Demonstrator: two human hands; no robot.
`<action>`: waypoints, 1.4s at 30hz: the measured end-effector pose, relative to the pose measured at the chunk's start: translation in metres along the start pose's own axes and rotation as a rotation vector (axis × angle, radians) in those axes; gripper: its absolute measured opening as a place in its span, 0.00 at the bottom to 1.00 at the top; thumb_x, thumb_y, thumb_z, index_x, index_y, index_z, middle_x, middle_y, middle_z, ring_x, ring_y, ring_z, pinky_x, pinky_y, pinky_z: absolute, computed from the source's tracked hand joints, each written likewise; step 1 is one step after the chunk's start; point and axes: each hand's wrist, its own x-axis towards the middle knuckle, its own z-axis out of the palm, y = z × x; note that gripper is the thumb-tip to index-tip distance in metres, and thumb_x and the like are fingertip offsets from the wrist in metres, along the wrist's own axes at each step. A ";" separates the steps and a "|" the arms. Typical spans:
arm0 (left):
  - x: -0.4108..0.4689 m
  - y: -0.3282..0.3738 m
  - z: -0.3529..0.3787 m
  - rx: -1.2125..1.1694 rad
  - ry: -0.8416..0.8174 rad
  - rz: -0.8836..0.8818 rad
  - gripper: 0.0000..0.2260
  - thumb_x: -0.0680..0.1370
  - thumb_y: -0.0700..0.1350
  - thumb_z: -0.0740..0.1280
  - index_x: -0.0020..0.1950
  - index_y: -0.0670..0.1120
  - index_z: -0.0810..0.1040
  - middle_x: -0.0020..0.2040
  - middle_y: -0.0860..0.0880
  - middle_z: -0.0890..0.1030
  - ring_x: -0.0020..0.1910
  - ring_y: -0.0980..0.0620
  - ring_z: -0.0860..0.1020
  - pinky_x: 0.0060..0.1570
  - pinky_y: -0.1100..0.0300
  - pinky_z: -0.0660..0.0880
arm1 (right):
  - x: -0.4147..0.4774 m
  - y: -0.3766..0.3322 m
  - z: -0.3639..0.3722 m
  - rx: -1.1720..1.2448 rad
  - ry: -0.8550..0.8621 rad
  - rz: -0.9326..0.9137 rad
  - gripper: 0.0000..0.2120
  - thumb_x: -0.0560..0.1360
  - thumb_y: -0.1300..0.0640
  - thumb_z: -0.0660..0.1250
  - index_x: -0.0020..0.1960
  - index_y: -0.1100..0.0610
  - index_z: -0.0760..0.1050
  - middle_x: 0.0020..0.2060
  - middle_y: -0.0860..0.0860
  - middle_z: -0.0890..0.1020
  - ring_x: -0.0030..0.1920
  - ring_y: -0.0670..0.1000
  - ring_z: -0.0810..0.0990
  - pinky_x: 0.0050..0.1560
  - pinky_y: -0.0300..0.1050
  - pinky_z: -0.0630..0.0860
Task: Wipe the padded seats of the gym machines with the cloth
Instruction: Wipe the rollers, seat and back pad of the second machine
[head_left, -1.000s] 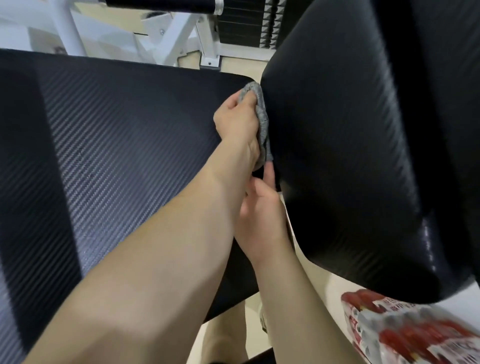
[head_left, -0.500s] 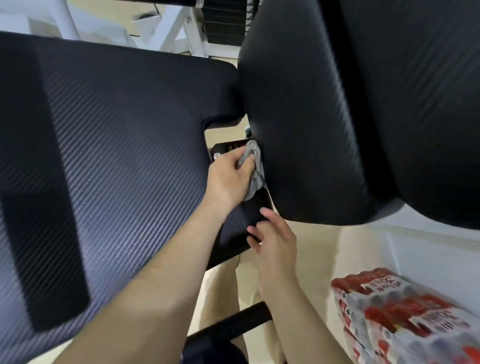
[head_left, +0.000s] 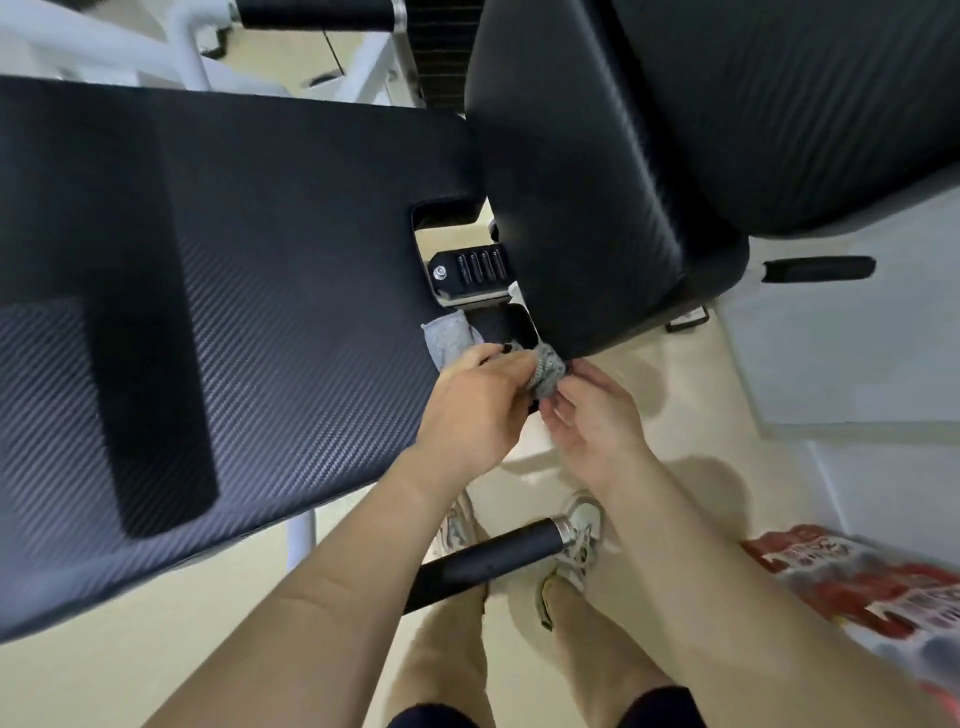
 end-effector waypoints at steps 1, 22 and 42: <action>-0.002 -0.001 -0.001 0.047 -0.036 0.024 0.11 0.74 0.43 0.64 0.55 0.52 0.76 0.54 0.55 0.80 0.53 0.47 0.75 0.55 0.54 0.71 | 0.000 0.001 -0.003 0.001 0.037 -0.022 0.12 0.76 0.71 0.60 0.52 0.60 0.78 0.44 0.57 0.82 0.43 0.51 0.79 0.41 0.38 0.78; 0.004 -0.028 0.010 0.638 -0.026 0.475 0.26 0.77 0.60 0.44 0.62 0.49 0.72 0.59 0.50 0.73 0.56 0.47 0.69 0.49 0.48 0.69 | 0.054 0.055 -0.036 -0.083 -0.638 -0.292 0.17 0.81 0.59 0.54 0.68 0.60 0.66 0.54 0.59 0.80 0.51 0.52 0.82 0.51 0.49 0.81; -0.037 -0.047 -0.033 0.632 -0.154 0.426 0.30 0.60 0.63 0.65 0.57 0.49 0.71 0.53 0.53 0.71 0.52 0.51 0.70 0.55 0.52 0.72 | 0.086 0.164 0.015 -0.617 0.313 -1.819 0.32 0.80 0.43 0.44 0.71 0.65 0.63 0.71 0.58 0.67 0.74 0.56 0.60 0.74 0.58 0.54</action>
